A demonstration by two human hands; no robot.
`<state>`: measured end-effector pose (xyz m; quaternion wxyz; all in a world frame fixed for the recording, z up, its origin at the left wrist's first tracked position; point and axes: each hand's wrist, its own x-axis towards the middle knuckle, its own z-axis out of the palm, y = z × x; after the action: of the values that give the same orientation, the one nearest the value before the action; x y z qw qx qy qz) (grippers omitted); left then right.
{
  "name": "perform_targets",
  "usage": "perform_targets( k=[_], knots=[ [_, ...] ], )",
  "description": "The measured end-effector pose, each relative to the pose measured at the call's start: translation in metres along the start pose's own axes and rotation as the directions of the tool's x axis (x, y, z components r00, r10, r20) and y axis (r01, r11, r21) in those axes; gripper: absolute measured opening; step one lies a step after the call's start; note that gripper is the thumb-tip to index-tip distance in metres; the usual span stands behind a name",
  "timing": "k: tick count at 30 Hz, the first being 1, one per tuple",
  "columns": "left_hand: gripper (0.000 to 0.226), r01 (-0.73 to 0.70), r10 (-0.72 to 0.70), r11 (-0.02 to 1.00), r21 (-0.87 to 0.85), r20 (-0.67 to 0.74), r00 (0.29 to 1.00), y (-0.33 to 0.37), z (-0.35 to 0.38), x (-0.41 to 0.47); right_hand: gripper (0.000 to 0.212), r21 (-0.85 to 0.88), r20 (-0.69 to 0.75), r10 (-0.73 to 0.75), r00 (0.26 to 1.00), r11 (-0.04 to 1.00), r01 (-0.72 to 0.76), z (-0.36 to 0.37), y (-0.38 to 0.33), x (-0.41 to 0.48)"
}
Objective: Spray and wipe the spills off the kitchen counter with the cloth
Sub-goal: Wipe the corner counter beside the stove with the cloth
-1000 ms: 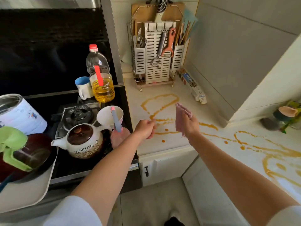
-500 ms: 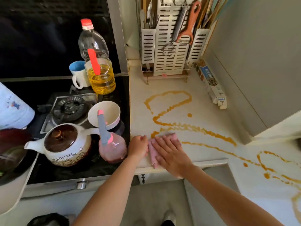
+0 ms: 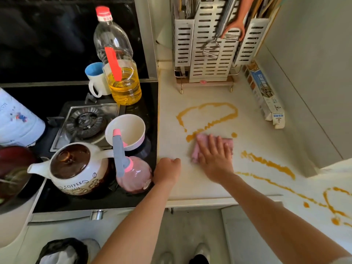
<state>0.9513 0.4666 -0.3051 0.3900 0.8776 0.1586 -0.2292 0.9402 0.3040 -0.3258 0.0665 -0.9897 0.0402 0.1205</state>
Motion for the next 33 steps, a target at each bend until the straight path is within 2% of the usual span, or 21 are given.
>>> perform_targets(
  k=[2,4,6,8,12,14,18,22,26,27,29,31,33],
  knots=[
    [0.040,-0.029,0.029,0.999,-0.017,-0.021,0.999,0.006,-0.002,0.005,0.062,-0.054,0.013,-0.186,0.983,0.981,0.186,0.002,-0.020,-0.009],
    [0.040,-0.079,0.075,0.996,-0.045,-0.070,0.995,0.015,-0.003,0.011,0.067,-0.092,0.029,-0.292,0.956,0.951,0.294,0.002,-0.028,-0.008],
    [0.034,-0.120,0.110,0.988,-0.097,-0.106,0.988,0.025,-0.002,0.019,0.068,-0.120,0.047,-0.339,0.940,0.932,0.342,0.001,-0.028,0.004],
    [0.033,-0.143,0.126,0.981,-0.130,-0.132,0.983,0.030,0.001,0.029,0.075,-0.151,0.037,-0.325,0.945,0.933,0.326,-0.002,-0.027,0.024],
    [0.032,-0.077,0.077,0.997,0.007,-0.165,0.983,0.030,0.001,0.041,0.058,-0.078,-0.006,-0.138,0.990,0.987,0.137,-0.011,-0.014,0.064],
    [0.034,-0.075,0.085,0.994,0.078,-0.145,0.986,0.029,0.003,0.046,0.057,-0.029,-0.016,-0.039,0.999,0.999,0.039,-0.015,0.008,0.074],
    [0.040,-0.064,0.074,0.992,0.112,-0.092,0.993,0.031,0.001,0.052,0.057,0.051,-0.007,0.167,0.986,0.985,-0.167,-0.026,0.069,0.075],
    [0.036,-0.058,0.061,0.997,0.060,-0.054,0.997,0.032,-0.001,0.058,0.058,0.113,0.025,0.343,0.939,0.932,-0.344,-0.032,0.088,0.073],
    [0.035,-0.051,0.053,0.998,0.020,-0.111,0.992,0.041,-0.008,0.066,0.062,0.234,0.055,0.562,0.826,0.797,-0.557,-0.035,0.042,0.094],
    [0.034,-0.037,0.037,0.999,0.002,-0.129,0.991,0.043,-0.010,0.069,0.063,0.252,0.043,0.549,0.835,0.802,-0.541,-0.034,0.029,0.097],
    [0.032,0.009,-0.012,1.000,-0.024,-0.156,0.988,0.044,-0.011,0.079,0.062,0.241,-0.013,0.387,0.922,0.896,-0.372,-0.028,0.006,0.102],
    [0.033,0.039,-0.043,0.999,-0.028,-0.169,0.985,0.046,-0.010,0.083,0.062,0.135,-0.049,0.096,0.994,0.987,-0.088,-0.020,-0.012,0.103],
    [0.040,0.056,-0.064,0.998,-0.042,-0.200,0.978,0.047,-0.008,0.084,0.070,0.003,-0.025,-0.170,0.985,0.985,0.170,-0.016,-0.023,0.103]
  ],
)
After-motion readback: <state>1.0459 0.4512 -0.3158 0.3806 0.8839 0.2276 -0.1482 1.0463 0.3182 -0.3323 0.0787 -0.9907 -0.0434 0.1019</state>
